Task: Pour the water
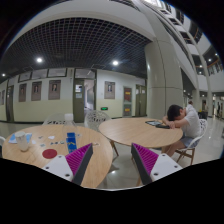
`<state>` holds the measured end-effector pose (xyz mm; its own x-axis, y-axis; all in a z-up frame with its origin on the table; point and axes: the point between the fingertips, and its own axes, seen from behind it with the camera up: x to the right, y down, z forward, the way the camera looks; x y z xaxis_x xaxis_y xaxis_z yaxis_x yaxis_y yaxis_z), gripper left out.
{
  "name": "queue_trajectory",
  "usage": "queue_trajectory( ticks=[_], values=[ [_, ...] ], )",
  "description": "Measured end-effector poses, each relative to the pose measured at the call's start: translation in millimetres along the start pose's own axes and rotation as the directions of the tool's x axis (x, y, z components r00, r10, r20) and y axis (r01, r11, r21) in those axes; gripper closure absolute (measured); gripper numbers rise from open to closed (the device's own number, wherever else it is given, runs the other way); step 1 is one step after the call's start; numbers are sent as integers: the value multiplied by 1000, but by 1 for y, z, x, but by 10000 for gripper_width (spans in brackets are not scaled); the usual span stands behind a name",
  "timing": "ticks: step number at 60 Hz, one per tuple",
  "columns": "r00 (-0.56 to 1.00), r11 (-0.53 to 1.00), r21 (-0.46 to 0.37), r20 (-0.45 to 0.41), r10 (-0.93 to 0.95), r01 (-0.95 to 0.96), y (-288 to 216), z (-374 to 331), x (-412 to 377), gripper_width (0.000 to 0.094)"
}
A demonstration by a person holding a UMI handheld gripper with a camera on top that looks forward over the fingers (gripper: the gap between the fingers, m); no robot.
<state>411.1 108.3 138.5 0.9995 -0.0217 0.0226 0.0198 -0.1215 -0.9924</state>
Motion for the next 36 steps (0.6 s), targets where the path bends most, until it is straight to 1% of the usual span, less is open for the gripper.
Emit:
queue_trajectory(
  ticks=[10,11,14,15,16,17,18,23,24,29,31,36],
  values=[
    [999,999,-22,35,-38,39,3,8,-11,110],
    [998,999,-21,45,-38,39,3,1,-25,109],
    [996,999,-31,84,-41,44,4,13,-33,103],
    [994,998,-35,100,-41,45,5,4,-41,104],
    [992,998,-36,117,-41,46,5,15,-43,104],
    [990,998,-38,136,-40,46,7,6,-44,107],
    [987,998,-39,156,-40,47,2,13,-59,103],
    [969,998,-36,244,-47,58,-1,14,-82,104],
    [966,998,-36,253,-49,60,1,28,-103,104],
    [951,996,-50,303,-60,79,6,42,-124,110],
    [946,995,-45,316,-65,84,11,60,-145,109],
    [943,994,-56,325,-65,88,15,77,-159,109]
  ],
)
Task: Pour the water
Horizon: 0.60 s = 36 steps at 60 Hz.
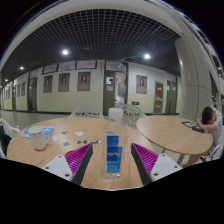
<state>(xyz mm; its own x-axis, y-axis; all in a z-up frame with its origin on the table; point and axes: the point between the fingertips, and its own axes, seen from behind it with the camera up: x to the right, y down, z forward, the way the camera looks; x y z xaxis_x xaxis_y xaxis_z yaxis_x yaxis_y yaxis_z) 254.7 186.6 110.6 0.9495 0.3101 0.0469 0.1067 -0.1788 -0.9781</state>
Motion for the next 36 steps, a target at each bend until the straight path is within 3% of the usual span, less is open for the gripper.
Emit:
queue_trajectory(
  ticks=[16,18,22,32,36],
  values=[
    [999,999,28,23,34,-34,5,83,-19,112],
    [999,998,36,26,44,-45,5,86,-20,159],
    [999,997,49,-6,51,-51,4,88,-12,461],
    [996,995,74,-48,70,-67,5,84,-5,488],
    [998,996,80,-40,43,-40,3,84,-9,539]
  ],
)
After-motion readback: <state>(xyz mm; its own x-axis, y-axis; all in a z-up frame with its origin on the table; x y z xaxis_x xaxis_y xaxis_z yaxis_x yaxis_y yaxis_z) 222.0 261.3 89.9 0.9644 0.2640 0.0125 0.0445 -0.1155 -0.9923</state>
